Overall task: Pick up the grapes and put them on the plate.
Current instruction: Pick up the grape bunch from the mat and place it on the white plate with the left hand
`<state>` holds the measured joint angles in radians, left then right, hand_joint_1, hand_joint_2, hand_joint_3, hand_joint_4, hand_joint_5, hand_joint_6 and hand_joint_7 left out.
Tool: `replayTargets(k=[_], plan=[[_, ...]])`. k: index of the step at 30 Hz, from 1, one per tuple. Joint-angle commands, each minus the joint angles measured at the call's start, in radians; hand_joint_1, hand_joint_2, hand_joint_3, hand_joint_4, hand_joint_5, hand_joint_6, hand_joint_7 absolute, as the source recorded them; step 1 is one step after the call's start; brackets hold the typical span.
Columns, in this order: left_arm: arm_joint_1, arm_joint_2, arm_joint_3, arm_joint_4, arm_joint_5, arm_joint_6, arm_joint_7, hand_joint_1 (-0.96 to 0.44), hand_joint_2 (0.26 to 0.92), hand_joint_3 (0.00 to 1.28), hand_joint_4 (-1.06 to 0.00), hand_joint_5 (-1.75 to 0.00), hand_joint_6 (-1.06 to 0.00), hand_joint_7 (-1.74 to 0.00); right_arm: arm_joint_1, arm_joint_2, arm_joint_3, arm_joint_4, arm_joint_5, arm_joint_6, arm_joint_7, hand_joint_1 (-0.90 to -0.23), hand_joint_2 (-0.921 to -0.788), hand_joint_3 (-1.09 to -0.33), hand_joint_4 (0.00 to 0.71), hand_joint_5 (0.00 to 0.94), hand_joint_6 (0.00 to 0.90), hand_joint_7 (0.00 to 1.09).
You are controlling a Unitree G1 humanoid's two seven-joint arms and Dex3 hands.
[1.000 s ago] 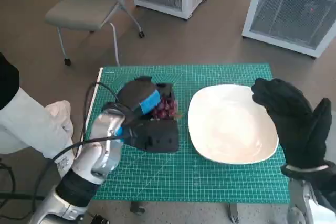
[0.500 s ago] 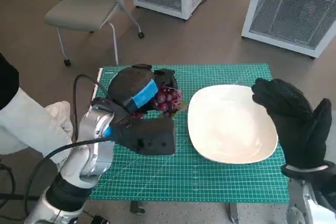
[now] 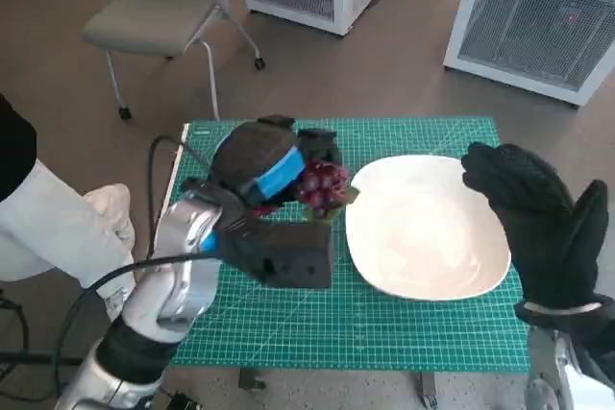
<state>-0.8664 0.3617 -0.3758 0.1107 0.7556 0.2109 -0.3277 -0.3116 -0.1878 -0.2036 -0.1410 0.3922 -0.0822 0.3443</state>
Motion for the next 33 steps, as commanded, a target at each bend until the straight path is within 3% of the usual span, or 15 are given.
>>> replayTargets(k=[1,4,9,11,13,15,17,18,22,24,29,32,33], plan=[[-0.128,-0.047,-0.022,0.020,0.001,-0.022,-0.022,0.00,0.822,0.32,-0.56,-1.36,-0.60,-1.20,0.026,0.003,-0.008,-0.003,0.008,0.010,-0.012,-0.329,-0.921,-0.601,0.372,0.930,0.270,1.04],[-0.173,-0.073,-0.032,0.046,-0.008,-0.043,-0.027,0.00,0.779,0.44,-0.50,-1.48,-0.58,-1.20,0.032,0.003,-0.012,-0.009,0.009,0.010,-0.013,-0.329,-0.921,-0.601,0.372,0.929,0.269,1.04],[-0.259,-0.136,-0.048,0.147,-0.024,-0.077,-0.004,0.00,0.832,0.30,-0.54,-1.48,-0.65,-1.03,0.048,0.002,-0.020,-0.029,0.011,0.011,-0.018,-0.332,-0.921,-0.601,0.371,0.927,0.266,1.04],[-0.285,-0.158,-0.051,0.186,-0.027,-0.089,0.012,0.00,0.819,0.33,-0.54,-1.44,-0.62,-1.11,0.054,0.002,-0.023,-0.038,0.011,0.012,-0.021,-0.334,-0.921,-0.600,0.370,0.925,0.265,1.04],[-0.305,-0.178,-0.055,0.218,-0.028,-0.097,0.029,0.02,0.818,0.40,-0.48,-1.46,-0.52,-1.23,0.059,0.002,-0.026,-0.044,0.010,0.012,-0.024,-0.336,-0.921,-0.599,0.369,0.923,0.264,1.04],[-0.319,-0.195,-0.058,0.242,-0.028,-0.102,0.040,0.13,0.767,0.56,-0.43,-1.56,-0.45,-1.02,0.063,0.003,-0.028,-0.050,0.009,0.011,-0.026,-0.337,-0.921,-0.597,0.370,0.920,0.263,1.04],[-0.331,-0.210,-0.061,0.263,-0.028,-0.106,0.048,0.23,0.699,0.70,-0.44,-1.61,-0.46,-0.75,0.067,0.004,-0.031,-0.054,0.007,0.009,-0.029,-0.338,-0.921,-0.597,0.371,0.918,0.264,1.04],[-0.335,-0.218,-0.063,0.274,-0.028,-0.109,0.051,0.22,0.709,0.67,-0.47,-1.59,-0.47,-0.76,0.070,0.004,-0.032,-0.056,0.006,0.008,-0.031,-0.338,-0.921,-0.596,0.371,0.917,0.264,1.04],[-0.349,-0.242,-0.067,0.312,-0.034,-0.121,0.062,0.06,0.866,0.31,-0.53,-1.29,-0.51,-1.23,0.078,0.006,-0.034,-0.064,0.002,0.005,-0.039,-0.338,-0.921,-0.595,0.374,0.912,0.265,1.04],[-0.356,-0.251,-0.067,0.333,-0.038,-0.130,0.064,0.03,0.892,0.24,-0.55,-1.20,-0.54,-1.33,0.082,0.006,-0.035,-0.068,-0.001,0.003,-0.043,-0.338,-0.921,-0.594,0.375,0.909,0.266,1.03],[-0.374,-0.270,-0.069,0.390,-0.051,-0.154,0.064,0.01,0.884,0.17,-0.65,-1.08,-0.59,-1.33,0.092,0.006,-0.038,-0.074,-0.008,-0.006,-0.055,-0.337,-0.921,-0.593,0.377,0.904,0.268,1.03],[-0.379,-0.276,-0.071,0.412,-0.055,-0.165,0.069,0.00,0.869,0.17,-0.68,-1.10,-0.63,-1.27,0.094,0.006,-0.038,-0.072,-0.011,-0.012,-0.062,-0.336,-0.921,-0.593,0.380,0.900,0.269,1.03],[-0.381,-0.278,-0.073,0.418,-0.055,-0.165,0.070,0.00,0.840,0.22,-0.67,-1.13,-0.64,-1.26,0.094,0.006,-0.038,-0.071,-0.012,-0.014,-0.065,-0.336,-0.921,-0.593,0.381,0.898,0.270,1.03]])
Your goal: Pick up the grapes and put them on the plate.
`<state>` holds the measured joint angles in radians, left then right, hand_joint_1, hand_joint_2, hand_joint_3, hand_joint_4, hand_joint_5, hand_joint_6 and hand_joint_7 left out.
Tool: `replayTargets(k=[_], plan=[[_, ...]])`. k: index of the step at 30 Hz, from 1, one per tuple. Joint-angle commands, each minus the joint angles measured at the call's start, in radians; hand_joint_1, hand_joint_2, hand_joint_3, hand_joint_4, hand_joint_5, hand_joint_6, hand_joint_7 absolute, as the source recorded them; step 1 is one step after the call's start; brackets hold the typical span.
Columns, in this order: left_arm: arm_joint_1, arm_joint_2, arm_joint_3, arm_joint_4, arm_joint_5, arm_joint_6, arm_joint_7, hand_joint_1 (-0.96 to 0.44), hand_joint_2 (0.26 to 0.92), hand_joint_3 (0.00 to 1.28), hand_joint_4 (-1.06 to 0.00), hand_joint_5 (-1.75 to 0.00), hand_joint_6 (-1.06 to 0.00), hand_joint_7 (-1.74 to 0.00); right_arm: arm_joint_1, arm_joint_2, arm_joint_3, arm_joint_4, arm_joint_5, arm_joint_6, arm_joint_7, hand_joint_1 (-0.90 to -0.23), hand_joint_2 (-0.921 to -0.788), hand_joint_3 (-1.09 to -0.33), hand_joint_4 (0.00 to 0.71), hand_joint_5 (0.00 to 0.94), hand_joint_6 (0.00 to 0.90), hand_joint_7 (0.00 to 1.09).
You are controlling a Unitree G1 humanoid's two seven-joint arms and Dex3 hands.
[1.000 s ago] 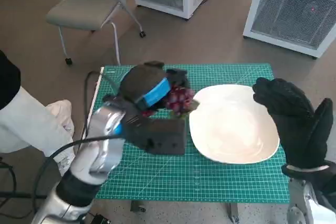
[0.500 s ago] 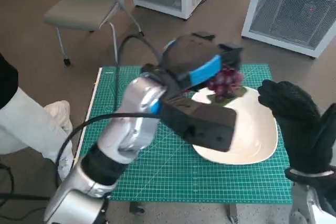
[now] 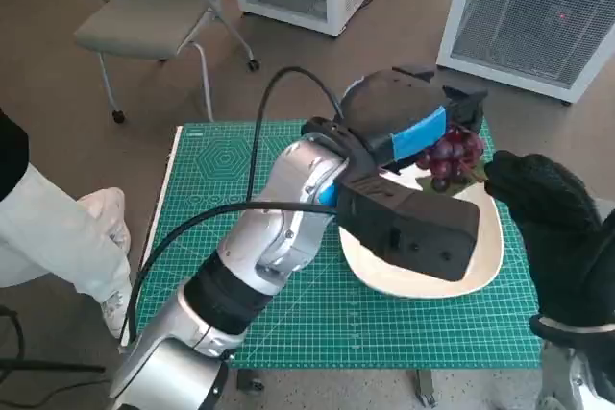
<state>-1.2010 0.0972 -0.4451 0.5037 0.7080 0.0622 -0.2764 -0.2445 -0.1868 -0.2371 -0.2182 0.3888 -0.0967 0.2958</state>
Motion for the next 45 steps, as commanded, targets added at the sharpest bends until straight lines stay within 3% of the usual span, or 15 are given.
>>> replayTargets(k=[1,3,5,7,11,13,14,16,17,19,21,23,27,33,45], plan=[[-0.048,-0.015,-0.006,0.030,-0.007,-0.017,0.019,0.00,0.794,0.31,-0.65,-1.18,-0.64,-1.27,0.028,0.006,-0.004,0.007,-0.011,-0.001,-0.019,-0.336,-0.921,-0.593,0.383,0.897,0.271,1.03],[-0.050,-0.017,-0.010,0.037,-0.005,-0.016,0.019,0.00,0.686,0.52,-0.61,-1.26,-0.64,-1.34,0.028,0.006,-0.003,0.008,-0.014,-0.004,-0.025,-0.335,-0.921,-0.593,0.387,0.894,0.274,1.03],[-0.051,-0.017,-0.013,0.041,-0.004,-0.017,0.017,0.00,0.646,0.61,-0.57,-1.29,-0.64,-1.38,0.028,0.007,-0.001,0.008,-0.017,-0.005,-0.029,-0.335,-0.921,-0.594,0.389,0.891,0.277,1.03],[-0.053,-0.018,-0.014,0.047,-0.007,-0.019,0.013,0.00,0.675,0.57,-0.55,-1.27,-0.65,-1.37,0.028,0.008,0.000,0.007,-0.019,-0.006,-0.034,-0.335,-0.921,-0.595,0.391,0.889,0.281,1.03],[-0.061,-0.025,-0.011,0.076,-0.029,-0.022,-0.015,0.00,0.823,0.30,-0.51,-1.34,-0.68,-1.18,0.027,0.010,0.003,0.005,-0.025,-0.005,-0.043,-0.335,-0.921,-0.595,0.394,0.884,0.284,1.03],[-0.067,-0.029,-0.009,0.094,-0.046,-0.018,-0.046,0.00,0.872,0.22,-0.54,-1.32,-0.64,-1.19,0.026,0.012,0.005,0.005,-0.028,-0.005,-0.047,-0.335,-0.921,-0.596,0.395,0.882,0.285,1.03],[-0.070,-0.031,-0.008,0.102,-0.057,-0.014,-0.066,0.03,0.876,0.21,-0.56,-1.30,-0.60,-1.14,0.025,0.012,0.005,0.004,-0.029,-0.004,-0.049,-0.335,-0.921,-0.596,0.396,0.881,0.285,1.02],[-0.077,-0.032,-0.004,0.120,-0.087,-0.009,-0.125,0.13,0.817,0.29,-0.58,-1.29,-0.53,-0.85,0.025,0.013,0.007,0.004,-0.031,-0.005,-0.051,-0.334,-0.921,-0.596,0.396,0.879,0.286,1.02],[-0.081,-0.032,-0.002,0.132,-0.102,-0.013,-0.152,0.15,0.773,0.32,-0.57,-1.24,-0.49,-0.64,0.024,0.014,0.008,0.004,-0.032,-0.006,-0.052,-0.334,-0.921,-0.596,0.397,0.878,0.286,1.02],[-0.092,-0.030,-0.003,0.160,-0.127,-0.030,-0.192,0.05,0.728,0.28,-0.46,-0.92,-0.43,-0.35,0.024,0.015,0.010,0.006,-0.033,-0.007,-0.053,-0.334,-0.921,-0.596,0.397,0.877,0.286,1.02],[-0.102,-0.028,-0.009,0.192,-0.137,-0.056,-0.209,-0.08,0.736,0.16,-0.34,-0.51,-0.38,-0.17,0.023,0.015,0.011,0.007,-0.034,-0.008,-0.053,-0.334,-0.921,-0.596,0.398,0.876,0.286,1.02],[-0.110,-0.029,-0.017,0.226,-0.138,-0.076,-0.209,-0.17,0.750,0.09,-0.28,-0.24,-0.34,-0.08,0.022,0.015,0.011,0.009,-0.034,-0.008,-0.052,-0.334,-0.921,-0.597,0.397,0.874,0.286,1.02],[-0.120,-0.038,-0.024,0.284,-0.131,-0.097,-0.189,-0.26,0.761,0.04,-0.19,-0.06,-0.29,-0.02,0.021,0.014,0.010,0.011,-0.032,-0.007,-0.048,-0.332,-0.921,-0.598,0.398,0.872,0.285,1.02],[-0.115,-0.040,-0.031,0.328,-0.121,-0.127,-0.143,-0.32,0.769,0.02,-0.12,-0.01,-0.25,0.00,0.021,0.010,0.010,0.015,-0.025,-0.006,-0.038,-0.329,-0.921,-0.600,0.398,0.871,0.284,1.02],[-0.076,-0.004,-0.037,0.356,-0.077,-0.172,0.033,-0.37,0.826,0.02,-0.15,-0.02,-0.26,-0.01,0.023,0.007,0.014,0.012,-0.012,0.001,-0.017,-0.334,-0.921,-0.598,0.398,0.874,0.281,1.03]])
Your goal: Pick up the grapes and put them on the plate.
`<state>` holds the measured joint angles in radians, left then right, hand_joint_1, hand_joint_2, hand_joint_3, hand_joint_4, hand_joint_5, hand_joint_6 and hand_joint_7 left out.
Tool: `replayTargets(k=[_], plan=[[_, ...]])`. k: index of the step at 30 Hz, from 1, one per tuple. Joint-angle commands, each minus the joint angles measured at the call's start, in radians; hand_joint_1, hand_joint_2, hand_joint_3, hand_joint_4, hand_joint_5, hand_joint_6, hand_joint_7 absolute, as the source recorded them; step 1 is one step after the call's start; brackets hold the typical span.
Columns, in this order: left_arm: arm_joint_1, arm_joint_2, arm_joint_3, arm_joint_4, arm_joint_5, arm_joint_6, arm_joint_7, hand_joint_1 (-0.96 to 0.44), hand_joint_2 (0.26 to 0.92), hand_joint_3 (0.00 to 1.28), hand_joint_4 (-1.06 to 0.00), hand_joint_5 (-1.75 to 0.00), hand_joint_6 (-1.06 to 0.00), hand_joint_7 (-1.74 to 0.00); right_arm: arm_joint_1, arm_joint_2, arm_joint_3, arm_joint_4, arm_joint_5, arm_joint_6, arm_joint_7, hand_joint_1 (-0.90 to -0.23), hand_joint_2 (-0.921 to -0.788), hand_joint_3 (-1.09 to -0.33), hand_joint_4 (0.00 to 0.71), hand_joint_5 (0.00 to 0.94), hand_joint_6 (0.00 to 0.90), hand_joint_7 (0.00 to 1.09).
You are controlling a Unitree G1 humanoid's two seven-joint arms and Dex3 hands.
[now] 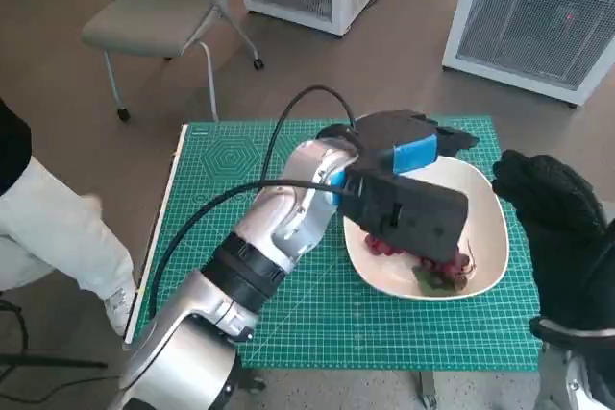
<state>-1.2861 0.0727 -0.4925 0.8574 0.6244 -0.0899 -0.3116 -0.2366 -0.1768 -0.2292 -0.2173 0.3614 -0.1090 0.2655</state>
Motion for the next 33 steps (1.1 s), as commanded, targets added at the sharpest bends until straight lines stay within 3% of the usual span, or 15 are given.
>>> replayTargets(k=[1,8,13,19,24,33], plan=[[0.019,0.028,0.018,-0.007,0.003,-0.024,0.087,-0.37,0.832,0.02,-0.16,-0.02,-0.27,-0.02,0.015,-0.003,0.007,0.011,0.016,0.014,0.015,-0.334,-0.921,-0.598,0.397,0.874,0.280,1.03],[0.143,0.095,0.134,-0.077,-0.091,-0.144,0.231,-0.30,0.858,0.02,-0.25,-0.03,-0.36,-0.05,0.012,-0.008,0.006,0.011,0.022,0.018,0.024,-0.335,-0.921,-0.597,0.396,0.878,0.278,1.03],[0.238,0.119,0.259,-0.073,-0.255,-0.281,0.232,-0.30,0.873,0.01,-0.32,-0.02,-0.41,-0.05,0.010,-0.012,0.006,0.013,0.025,0.021,0.027,-0.335,-0.921,-0.598,0.394,0.880,0.276,1.03],[0.370,0.109,0.399,-0.099,-0.505,-0.367,0.110,-0.37,0.879,0.00,-0.39,-0.02,-0.45,-0.04,0.005,-0.015,0.010,0.018,0.024,0.024,0.026,-0.336,-0.921,-0.597,0.392,0.881,0.273,1.03],[0.476,0.110,0.491,-0.151,-0.701,-0.367,-0.035,-0.38,0.877,0.00,-0.42,-0.02,-0.44,-0.02,-0.001,-0.014,0.016,0.019,0.023,0.027,0.023,-0.336,-0.921,-0.597,0.392,0.882,0.272,1.03],[0.611,0.122,0.588,-0.212,-0.880,-0.349,-0.193,-0.21,0.852,0.00,-0.39,0.00,-0.38,0.00,-0.007,-0.014,0.022,0.022,0.023,0.030,0.024,-0.335,-0.921,-0.596,0.393,0.881,0.269,1.03]])
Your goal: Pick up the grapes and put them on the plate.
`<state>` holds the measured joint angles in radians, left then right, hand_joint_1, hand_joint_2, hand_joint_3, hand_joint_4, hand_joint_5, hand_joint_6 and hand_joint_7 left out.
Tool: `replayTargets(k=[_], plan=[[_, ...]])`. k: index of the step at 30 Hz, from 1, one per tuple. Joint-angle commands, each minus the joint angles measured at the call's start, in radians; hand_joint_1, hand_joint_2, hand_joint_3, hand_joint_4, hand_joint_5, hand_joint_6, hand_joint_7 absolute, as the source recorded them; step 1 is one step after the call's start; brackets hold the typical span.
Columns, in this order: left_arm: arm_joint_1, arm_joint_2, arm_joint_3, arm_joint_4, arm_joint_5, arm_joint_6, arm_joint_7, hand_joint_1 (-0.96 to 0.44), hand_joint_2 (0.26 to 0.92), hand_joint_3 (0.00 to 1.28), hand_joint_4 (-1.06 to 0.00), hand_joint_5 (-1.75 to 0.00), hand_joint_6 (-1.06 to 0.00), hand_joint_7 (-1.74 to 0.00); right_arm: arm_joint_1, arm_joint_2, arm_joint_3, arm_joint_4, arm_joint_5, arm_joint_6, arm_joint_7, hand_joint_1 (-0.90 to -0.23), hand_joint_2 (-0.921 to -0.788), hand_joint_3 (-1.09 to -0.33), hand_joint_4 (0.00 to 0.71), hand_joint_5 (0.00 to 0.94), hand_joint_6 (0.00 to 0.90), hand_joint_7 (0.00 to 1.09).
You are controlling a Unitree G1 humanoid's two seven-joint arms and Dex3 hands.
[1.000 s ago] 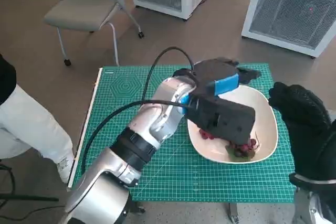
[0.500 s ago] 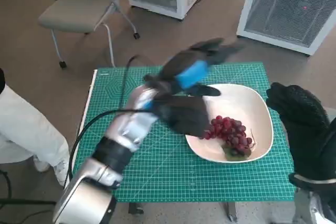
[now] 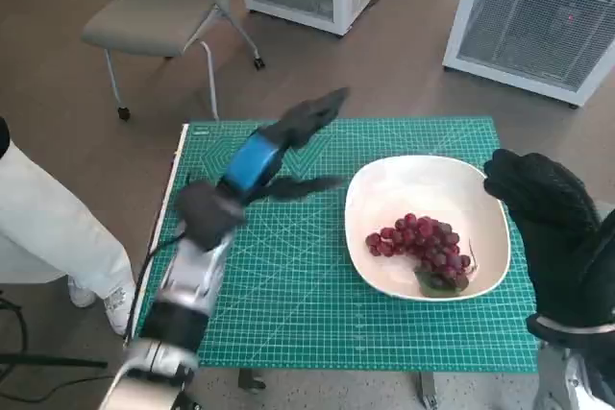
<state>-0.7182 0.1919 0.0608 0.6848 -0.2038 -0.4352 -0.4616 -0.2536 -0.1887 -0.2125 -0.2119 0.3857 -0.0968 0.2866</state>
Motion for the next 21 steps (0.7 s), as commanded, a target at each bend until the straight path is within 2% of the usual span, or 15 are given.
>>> replayTargets(k=[1,8,21], plan=[[0.055,0.004,0.040,-0.046,-0.055,-0.010,-0.046,-0.19,0.850,0.00,-0.38,0.00,-0.37,0.00,0.009,-0.003,0.006,0.018,0.000,0.017,0.003,-0.335,-0.921,-0.596,0.393,0.881,0.268,1.03],[0.120,0.001,0.063,-0.113,-0.048,-0.026,-0.026,-0.12,0.849,0.00,-0.37,0.00,-0.36,0.00,0.005,-0.007,0.006,0.028,0.004,0.017,0.010,-0.335,-0.921,-0.596,0.393,0.879,0.266,1.02],[0.157,-0.020,0.073,-0.153,-0.050,-0.019,0.002,-0.14,0.862,0.00,-0.39,-0.01,-0.41,-0.01,-0.008,-0.013,0.006,0.048,0.003,0.015,0.021,-0.336,-0.921,-0.596,0.391,0.880,0.265,1.02]])
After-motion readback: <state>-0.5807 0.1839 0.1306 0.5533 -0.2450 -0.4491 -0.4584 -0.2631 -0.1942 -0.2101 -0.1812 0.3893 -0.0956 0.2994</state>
